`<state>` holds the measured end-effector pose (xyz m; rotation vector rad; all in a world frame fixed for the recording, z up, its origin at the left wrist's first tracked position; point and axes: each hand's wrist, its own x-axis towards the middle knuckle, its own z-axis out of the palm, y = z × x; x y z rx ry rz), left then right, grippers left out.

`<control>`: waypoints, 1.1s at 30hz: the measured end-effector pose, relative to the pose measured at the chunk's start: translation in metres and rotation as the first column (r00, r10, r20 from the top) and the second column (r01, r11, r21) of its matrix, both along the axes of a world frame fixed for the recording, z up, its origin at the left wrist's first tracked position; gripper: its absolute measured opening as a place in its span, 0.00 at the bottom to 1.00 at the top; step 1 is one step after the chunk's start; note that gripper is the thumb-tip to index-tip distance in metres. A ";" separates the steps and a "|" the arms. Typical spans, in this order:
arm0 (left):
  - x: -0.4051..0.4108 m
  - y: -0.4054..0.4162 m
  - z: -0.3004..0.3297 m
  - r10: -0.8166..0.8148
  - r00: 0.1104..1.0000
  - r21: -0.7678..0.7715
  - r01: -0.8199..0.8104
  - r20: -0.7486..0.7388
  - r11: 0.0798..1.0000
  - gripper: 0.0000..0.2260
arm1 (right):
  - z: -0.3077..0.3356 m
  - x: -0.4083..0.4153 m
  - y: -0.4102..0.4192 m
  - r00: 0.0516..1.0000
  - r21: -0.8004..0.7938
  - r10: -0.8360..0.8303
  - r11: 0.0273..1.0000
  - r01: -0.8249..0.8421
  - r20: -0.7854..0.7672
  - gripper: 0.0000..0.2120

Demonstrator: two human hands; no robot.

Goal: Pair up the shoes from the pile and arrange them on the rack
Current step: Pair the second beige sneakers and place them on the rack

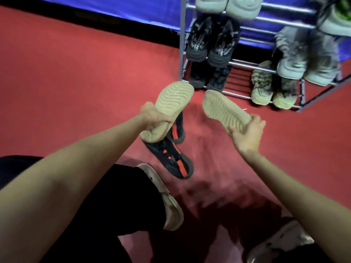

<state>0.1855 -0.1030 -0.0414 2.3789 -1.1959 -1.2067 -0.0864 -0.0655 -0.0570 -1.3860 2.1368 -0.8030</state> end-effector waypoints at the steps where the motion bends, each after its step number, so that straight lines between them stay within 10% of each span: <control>1: -0.015 0.003 -0.004 0.021 0.994 -0.011 -0.023 -0.109 1.000 0.30 | 0.005 -0.011 0.007 0.994 -0.042 0.014 0.999 -0.019 -0.105 0.28; 8: -0.084 0.018 -0.012 -0.047 0.913 -0.096 0.009 -0.406 0.995 0.06 | -0.030 -0.064 0.045 0.777 0.124 0.217 0.976 -0.178 -0.591 0.33; 13: -0.090 0.025 -0.012 0.070 0.807 0.025 -0.068 -0.586 0.997 0.16 | -0.080 -0.047 0.076 0.305 0.350 0.740 0.585 -0.732 -0.599 0.31; 21: -0.081 0.038 -0.024 0.105 0.641 0.163 0.031 -0.760 0.986 0.19 | -0.075 -0.025 0.074 0.526 0.453 0.846 0.502 -0.737 -0.081 0.23; 27: -0.096 0.038 -0.029 0.121 0.562 0.177 0.045 -0.818 0.983 0.18 | -0.065 -0.059 0.061 0.920 0.418 0.292 0.825 -0.381 0.262 0.14; 33: -0.139 0.043 -0.026 0.074 0.549 0.215 0.197 -0.832 0.957 0.19 | -0.047 -0.081 0.056 0.637 0.457 -0.212 0.854 -0.248 0.741 0.27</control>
